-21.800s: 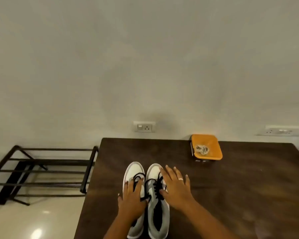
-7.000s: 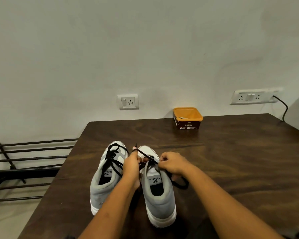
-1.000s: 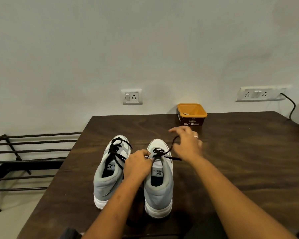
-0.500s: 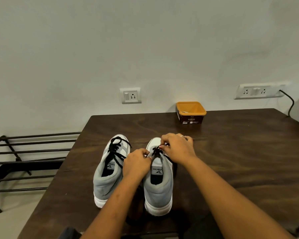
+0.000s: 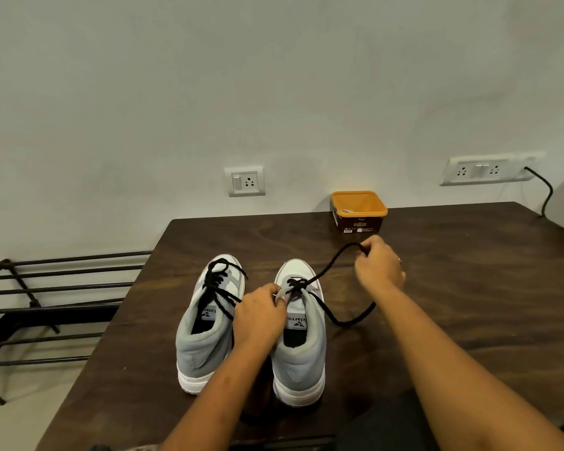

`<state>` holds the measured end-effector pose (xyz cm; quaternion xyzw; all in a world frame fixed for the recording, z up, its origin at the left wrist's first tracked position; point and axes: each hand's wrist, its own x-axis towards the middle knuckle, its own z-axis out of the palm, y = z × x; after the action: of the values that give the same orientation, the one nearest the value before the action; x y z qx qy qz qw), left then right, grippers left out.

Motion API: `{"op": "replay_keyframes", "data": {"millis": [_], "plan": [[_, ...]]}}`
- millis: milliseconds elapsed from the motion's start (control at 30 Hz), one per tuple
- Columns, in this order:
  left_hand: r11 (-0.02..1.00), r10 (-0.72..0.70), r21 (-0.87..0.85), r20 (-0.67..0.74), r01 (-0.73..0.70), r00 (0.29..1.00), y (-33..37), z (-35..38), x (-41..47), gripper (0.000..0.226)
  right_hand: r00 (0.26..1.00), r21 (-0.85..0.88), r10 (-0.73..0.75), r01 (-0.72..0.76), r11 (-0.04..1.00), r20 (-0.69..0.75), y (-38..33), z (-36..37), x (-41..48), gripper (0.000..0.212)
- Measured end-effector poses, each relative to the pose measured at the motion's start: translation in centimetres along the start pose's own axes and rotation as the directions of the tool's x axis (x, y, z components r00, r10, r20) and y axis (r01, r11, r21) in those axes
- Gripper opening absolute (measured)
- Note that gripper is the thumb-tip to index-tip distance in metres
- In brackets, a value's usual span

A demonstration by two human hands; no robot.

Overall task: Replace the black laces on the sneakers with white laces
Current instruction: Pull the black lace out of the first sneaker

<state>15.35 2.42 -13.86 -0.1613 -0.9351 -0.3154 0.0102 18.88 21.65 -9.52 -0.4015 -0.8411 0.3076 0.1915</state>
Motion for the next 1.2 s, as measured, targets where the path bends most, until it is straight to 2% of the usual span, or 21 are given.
{"op": "replay_keyframes", "data": {"millis": [33,100,167,233,300,333,433,500,600,700,767,833,967,1033,1133,1200], "plan": [[0.999,0.031,0.021,-0.055,-0.03,0.998,0.0,0.4,-0.6,0.018,0.992,-0.108,-0.095,0.103,0.989,0.079,0.0,0.0,-0.3,0.031],[0.998,0.031,-0.045,-0.164,-0.039,0.986,0.1,1.2,-1.7,0.021,0.943,-0.14,-0.239,0.275,0.951,0.232,-0.5,0.5,-1.0,0.044],[0.996,0.016,-0.079,-0.225,-0.034,0.974,0.3,1.7,-1.9,0.021,0.86,-0.03,-0.389,0.421,0.906,0.331,-1.0,1.3,-1.8,0.037],[0.999,0.044,-0.013,-0.208,-0.048,0.977,0.2,2.0,-1.9,0.02,0.768,0.053,-0.474,0.503,0.863,0.43,-1.5,2.2,-3.0,0.026],[0.999,0.052,0.011,-0.195,-0.051,0.979,0.4,2.0,-1.6,0.021,0.718,-0.058,-0.485,0.586,0.808,0.499,-2.1,2.8,-4.0,0.022],[0.999,0.041,0.018,-0.193,-0.038,0.98,0.5,2.0,-1.4,0.021,0.721,-0.154,-0.486,0.622,0.768,0.494,-2.3,3.2,-4.3,0.02],[1.0,0.017,0.021,-0.196,-0.013,0.98,0.9,1.1,-2.1,0.022,0.769,-0.217,-0.508,0.612,0.76,0.389,-2.5,2.7,-5.8,0.011],[0.999,0.032,0.02,-0.187,-0.029,0.982,1.3,1.4,-2.1,0.023,0.82,-0.152,-0.469,0.535,0.831,0.327,-2.3,2.6,-5.7,0.01],[0.993,0.104,0.071,-0.153,-0.094,0.983,1.1,1.4,-2.1,0.032,0.927,-0.035,-0.301,0.316,0.948,0.223,-1.3,1.2,-4.8,0.011],[0.973,0.139,0.197,-0.098,-0.117,0.985,1.4,1.4,-2.6,0.036,0.96,-0.193,-0.145,0.193,0.962,0.239,0.8,-0.4,-3.7,0.017],[0.967,0.121,0.229,-0.04,-0.109,0.992,1.4,1.3,-2.4,0.038,0.954,-0.287,-0.095,0.18,0.941,0.285,1.9,-0.7,-3.4,0.031],[0.96,0.122,0.254,0.005,-0.12,0.992,1.5,1.4,-2.3,0.039,0.925,-0.262,-0.146,0.247,0.933,0.349,2.6,-0.4,-3.4,0.048],[0.944,0.143,0.298,0.009,-0.139,0.99,1.4,1.8,-1.8,0.038,0.8,-0.085,-0.349,0.441,0.894,0.488,1.6,0.6,-4.3,0.048],[0.94,0.155,0.31,-0.014,-0.143,0.988,1.5,2.0,-1.4,0.03,0.756,0.036,-0.397,0.445,0.895,0.521,1.0,1.2,-5.2,0.05],[0.916,0.186,0.369,-0.041,-0.158,0.982,1.5,2.1,-1.0,0.022,0.748,0.159,-0.419,0.397,0.904,0.514,1.5,2.7,-6.9,0.047],[0.896,0.203,0.412,-0.047,-0.166,0.978,1.5,2.1,-0.8,0.019,0.783,0.18,-0.398,0.356,0.917,0.478,2.2,4.0,-7.7,0.049]]}}
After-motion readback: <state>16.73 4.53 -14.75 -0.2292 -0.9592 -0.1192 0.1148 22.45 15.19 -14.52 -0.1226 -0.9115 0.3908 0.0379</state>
